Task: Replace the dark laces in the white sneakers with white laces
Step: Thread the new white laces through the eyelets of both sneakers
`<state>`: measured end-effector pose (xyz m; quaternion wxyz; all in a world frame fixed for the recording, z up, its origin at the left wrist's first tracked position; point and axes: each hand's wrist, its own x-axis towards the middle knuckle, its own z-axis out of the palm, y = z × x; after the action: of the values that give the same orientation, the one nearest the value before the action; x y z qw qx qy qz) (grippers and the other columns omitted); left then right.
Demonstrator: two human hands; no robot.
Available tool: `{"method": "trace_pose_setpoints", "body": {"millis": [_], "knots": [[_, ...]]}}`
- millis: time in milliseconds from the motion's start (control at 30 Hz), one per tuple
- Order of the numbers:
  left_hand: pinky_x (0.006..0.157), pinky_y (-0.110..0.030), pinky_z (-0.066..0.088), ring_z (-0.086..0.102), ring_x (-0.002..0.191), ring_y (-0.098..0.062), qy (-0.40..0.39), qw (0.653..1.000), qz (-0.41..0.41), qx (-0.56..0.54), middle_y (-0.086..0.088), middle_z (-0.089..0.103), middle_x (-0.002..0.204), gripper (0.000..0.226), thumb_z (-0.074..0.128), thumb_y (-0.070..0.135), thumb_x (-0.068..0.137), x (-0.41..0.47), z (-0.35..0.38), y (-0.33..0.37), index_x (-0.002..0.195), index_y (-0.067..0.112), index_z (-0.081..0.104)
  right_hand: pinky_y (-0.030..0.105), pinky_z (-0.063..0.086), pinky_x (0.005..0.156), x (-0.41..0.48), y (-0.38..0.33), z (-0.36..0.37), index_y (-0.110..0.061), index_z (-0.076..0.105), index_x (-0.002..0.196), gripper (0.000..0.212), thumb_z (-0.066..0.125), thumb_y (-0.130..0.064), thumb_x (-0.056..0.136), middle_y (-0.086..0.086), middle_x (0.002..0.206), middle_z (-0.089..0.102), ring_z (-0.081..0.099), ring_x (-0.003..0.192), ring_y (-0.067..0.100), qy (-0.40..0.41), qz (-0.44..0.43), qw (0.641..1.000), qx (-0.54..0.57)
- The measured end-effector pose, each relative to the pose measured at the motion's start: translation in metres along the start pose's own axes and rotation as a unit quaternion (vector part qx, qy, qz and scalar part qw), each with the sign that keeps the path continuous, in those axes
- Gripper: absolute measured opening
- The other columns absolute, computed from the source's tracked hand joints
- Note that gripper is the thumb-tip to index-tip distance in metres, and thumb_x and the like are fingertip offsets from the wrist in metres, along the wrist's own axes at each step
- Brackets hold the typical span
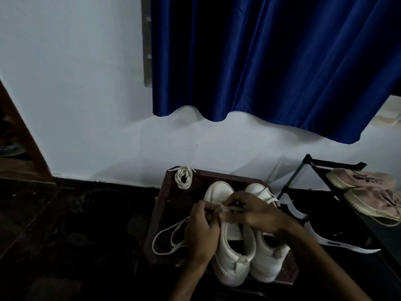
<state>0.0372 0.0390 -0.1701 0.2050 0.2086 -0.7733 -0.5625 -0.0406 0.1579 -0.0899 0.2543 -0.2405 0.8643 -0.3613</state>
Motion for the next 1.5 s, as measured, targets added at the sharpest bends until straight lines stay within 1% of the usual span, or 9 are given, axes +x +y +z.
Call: {"method": "trace_pose_setpoints", "body": {"millis": [167,300,433,600,733,900,1100,1267,1500], "knots": [[0.063,-0.050,0.056,0.064,0.071,-0.017,0.004,0.993,-0.074,-0.091,0.005,0.065,0.076,0.010,0.058,0.030,0.094,-0.003,-0.009,-0.011,0.085,0.031,0.055,0.014,0.047,0.084,-0.001,0.018,0.006,-0.011,0.070,0.100,0.026,0.077,-0.003,0.076,0.008,0.116,0.058,0.059,0.106,0.009,0.051,-0.016,0.997,0.064],[0.038,-0.027,0.044,0.059,0.052,-0.009,0.062,0.975,-0.116,-0.180,-0.007,0.063,0.076,0.011,0.056,0.015,0.096,-0.006,-0.033,-0.011,0.086,0.019,0.056,0.019,0.046,0.093,0.003,0.030,0.013,-0.018,0.073,0.098,0.030,0.079,-0.003,0.073,0.000,0.119,0.057,0.056,0.113,0.008,0.074,-0.041,0.995,0.053],[0.060,-0.009,0.044,0.062,0.079,-0.009,0.110,0.993,0.043,0.005,0.006,0.062,0.095,0.009,0.063,0.017,0.091,-0.011,-0.045,-0.007,0.101,0.017,0.061,0.031,0.041,0.103,0.006,0.035,0.013,-0.033,0.072,0.094,0.029,0.077,-0.033,0.065,-0.017,0.124,0.053,0.046,0.121,0.005,0.091,-0.047,0.995,-0.021],[0.068,-0.025,0.048,0.057,0.094,-0.010,0.060,0.964,0.194,0.174,0.012,0.060,0.104,0.022,0.046,0.037,0.091,-0.009,-0.024,0.006,0.106,0.027,0.060,0.037,0.039,0.106,0.006,0.039,0.020,-0.034,0.071,0.097,0.042,0.063,-0.052,0.060,-0.021,0.128,0.049,0.040,0.126,0.006,0.107,-0.055,0.992,-0.049],[0.057,-0.032,0.050,0.063,0.082,-0.016,0.020,0.964,0.170,0.202,0.009,0.063,0.090,0.029,0.041,0.046,0.088,-0.001,-0.009,0.002,0.090,0.024,0.059,0.033,0.037,0.107,0.005,0.038,0.020,-0.030,0.072,0.102,0.049,0.061,-0.052,0.060,-0.020,0.130,0.048,0.038,0.126,0.004,0.104,-0.054,0.992,-0.055],[0.075,-0.025,0.041,0.058,0.098,-0.012,-0.034,0.975,0.134,0.172,0.008,0.063,0.100,0.016,0.054,0.034,0.096,0.000,-0.011,-0.011,0.100,0.020,0.060,0.025,0.039,0.104,0.006,0.040,0.021,-0.031,0.071,0.099,0.038,0.064,-0.039,0.062,-0.020,0.129,0.047,0.039,0.126,0.003,0.109,-0.050,0.992,-0.049],[0.074,-0.030,0.042,0.060,0.095,-0.015,-0.038,0.973,0.075,0.213,0.009,0.063,0.097,0.010,0.053,0.035,0.095,-0.007,-0.066,-0.035,0.091,0.027,0.056,0.026,0.041,0.102,0.004,0.036,0.024,-0.040,0.067,0.091,0.035,0.064,-0.042,0.056,-0.018,0.129,0.044,0.040,0.124,0.006,0.120,-0.056,0.990,-0.039],[0.051,-0.022,0.031,0.058,0.076,-0.013,0.016,0.944,0.179,0.276,0.011,0.058,0.084,0.011,0.067,0.036,0.078,-0.018,-0.053,-0.011,0.083,0.030,0.059,0.025,0.040,0.102,0.004,0.035,0.023,-0.043,0.062,0.089,0.032,0.063,-0.041,0.057,-0.015,0.132,0.042,0.035,0.126,0.006,0.125,-0.075,0.987,-0.069],[0.069,-0.029,0.040,0.059,0.096,-0.015,-0.025,0.962,0.152,0.225,0.008,0.061,0.100,0.013,0.058,0.035,0.093,0.006,-0.009,0.006,0.097,0.022,0.059,0.030,0.042,0.103,0.006,0.041,0.022,-0.040,0.065,0.097,0.039,0.062,-0.052,0.060,-0.018,0.131,0.040,0.037,0.126,0.007,0.137,-0.085,0.981,-0.106]]}}
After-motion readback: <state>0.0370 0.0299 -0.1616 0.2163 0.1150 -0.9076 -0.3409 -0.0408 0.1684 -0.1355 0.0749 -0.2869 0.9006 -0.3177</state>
